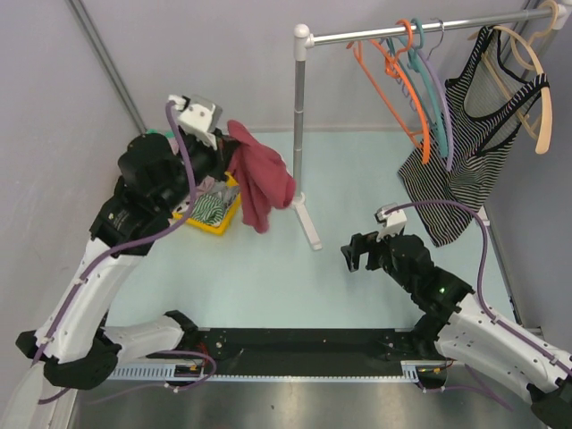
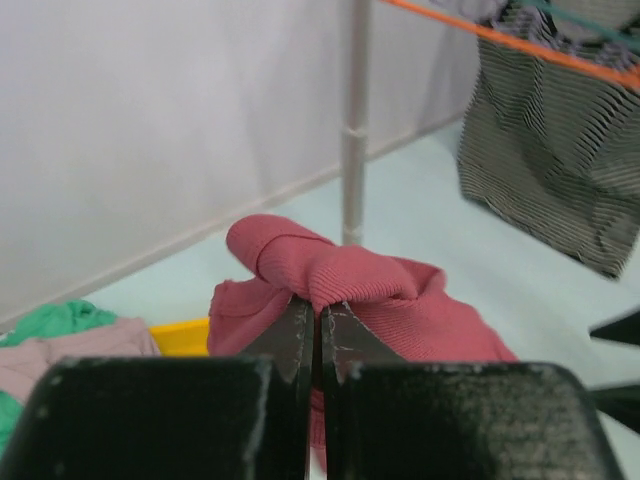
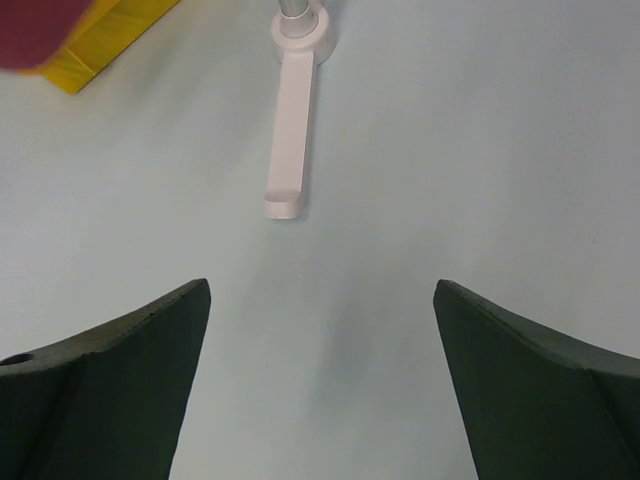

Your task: Place the tank top on the hanger

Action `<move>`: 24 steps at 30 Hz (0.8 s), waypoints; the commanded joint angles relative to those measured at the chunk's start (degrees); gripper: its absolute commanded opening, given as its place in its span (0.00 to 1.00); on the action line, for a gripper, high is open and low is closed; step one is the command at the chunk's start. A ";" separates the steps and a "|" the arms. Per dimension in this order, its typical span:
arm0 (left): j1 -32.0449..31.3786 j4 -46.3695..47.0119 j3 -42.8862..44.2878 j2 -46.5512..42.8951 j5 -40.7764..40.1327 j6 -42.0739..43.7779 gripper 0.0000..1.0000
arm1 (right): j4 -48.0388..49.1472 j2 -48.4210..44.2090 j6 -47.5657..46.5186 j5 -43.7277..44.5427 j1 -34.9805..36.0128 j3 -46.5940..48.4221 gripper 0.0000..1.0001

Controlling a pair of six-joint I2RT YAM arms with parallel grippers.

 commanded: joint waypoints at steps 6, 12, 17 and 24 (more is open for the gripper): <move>-12.40 1.50 -20.24 -8.43 -5.24 -1.13 0.04 | -1.86 -0.54 1.58 1.45 -0.21 4.45 1.00; -12.58 -0.87 -38.62 -10.72 1.17 -6.93 0.99 | -2.48 0.69 1.85 1.45 -0.21 4.97 1.00; -12.05 2.29 -42.61 -16.17 -3.03 -10.63 0.99 | -1.86 3.23 2.90 -0.31 -0.04 4.98 0.99; -1.96 3.17 -32.26 -5.92 7.92 -9.49 1.00 | -0.01 4.73 3.52 -3.29 2.33 6.91 0.98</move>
